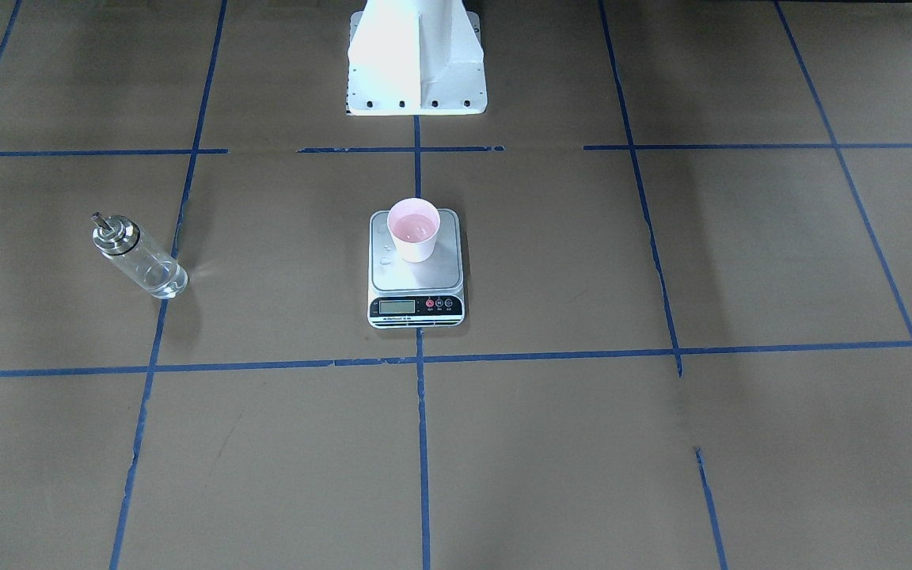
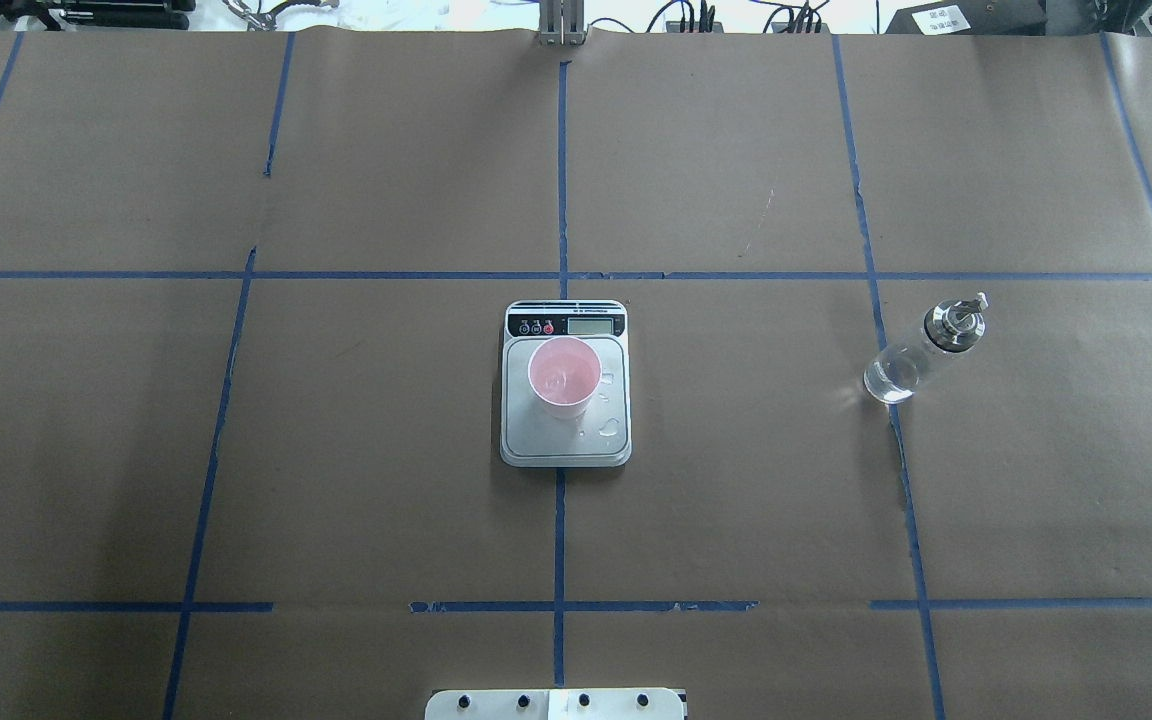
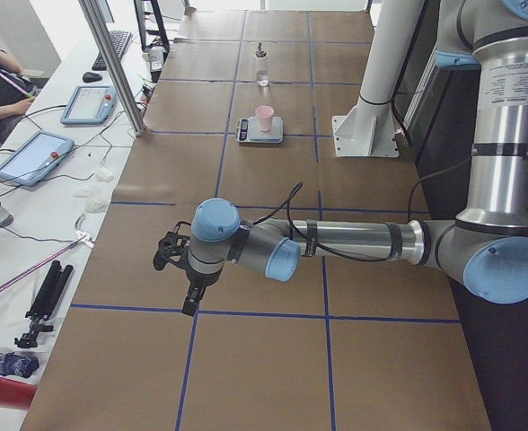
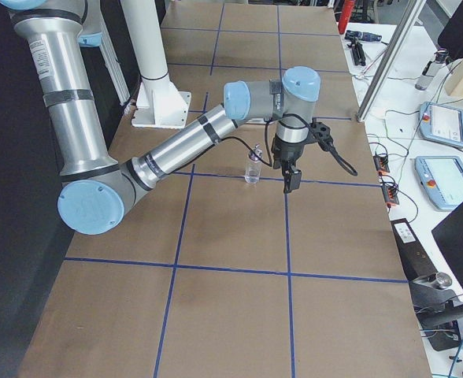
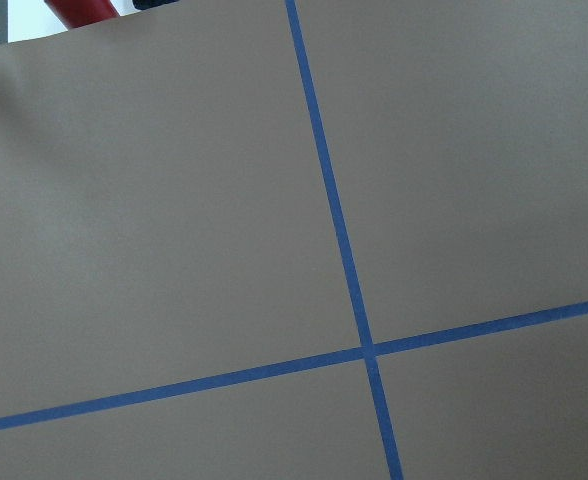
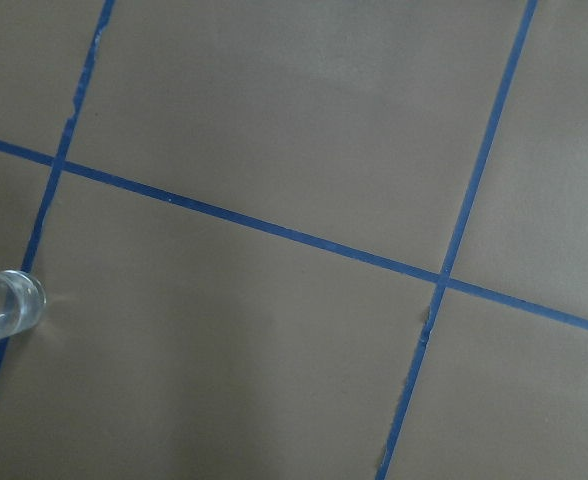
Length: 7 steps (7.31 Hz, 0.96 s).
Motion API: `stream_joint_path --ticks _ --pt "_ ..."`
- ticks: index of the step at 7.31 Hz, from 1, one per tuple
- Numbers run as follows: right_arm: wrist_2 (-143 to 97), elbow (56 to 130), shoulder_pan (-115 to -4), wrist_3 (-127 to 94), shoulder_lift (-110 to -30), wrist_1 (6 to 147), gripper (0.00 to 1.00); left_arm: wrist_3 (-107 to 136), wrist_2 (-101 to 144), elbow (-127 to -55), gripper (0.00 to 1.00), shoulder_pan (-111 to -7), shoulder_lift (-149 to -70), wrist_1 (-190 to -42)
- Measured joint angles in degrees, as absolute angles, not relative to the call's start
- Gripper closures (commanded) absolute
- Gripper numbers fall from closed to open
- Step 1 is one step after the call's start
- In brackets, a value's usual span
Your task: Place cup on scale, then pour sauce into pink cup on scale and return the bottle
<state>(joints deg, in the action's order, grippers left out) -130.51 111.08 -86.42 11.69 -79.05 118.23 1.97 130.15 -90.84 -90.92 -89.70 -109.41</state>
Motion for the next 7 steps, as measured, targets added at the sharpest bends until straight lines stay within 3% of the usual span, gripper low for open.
stream_joint_path --ticks 7 --pt "-130.15 95.32 -86.57 12.36 -82.08 107.74 0.00 1.84 130.25 -89.02 0.00 -90.88 -89.22 -101.43"
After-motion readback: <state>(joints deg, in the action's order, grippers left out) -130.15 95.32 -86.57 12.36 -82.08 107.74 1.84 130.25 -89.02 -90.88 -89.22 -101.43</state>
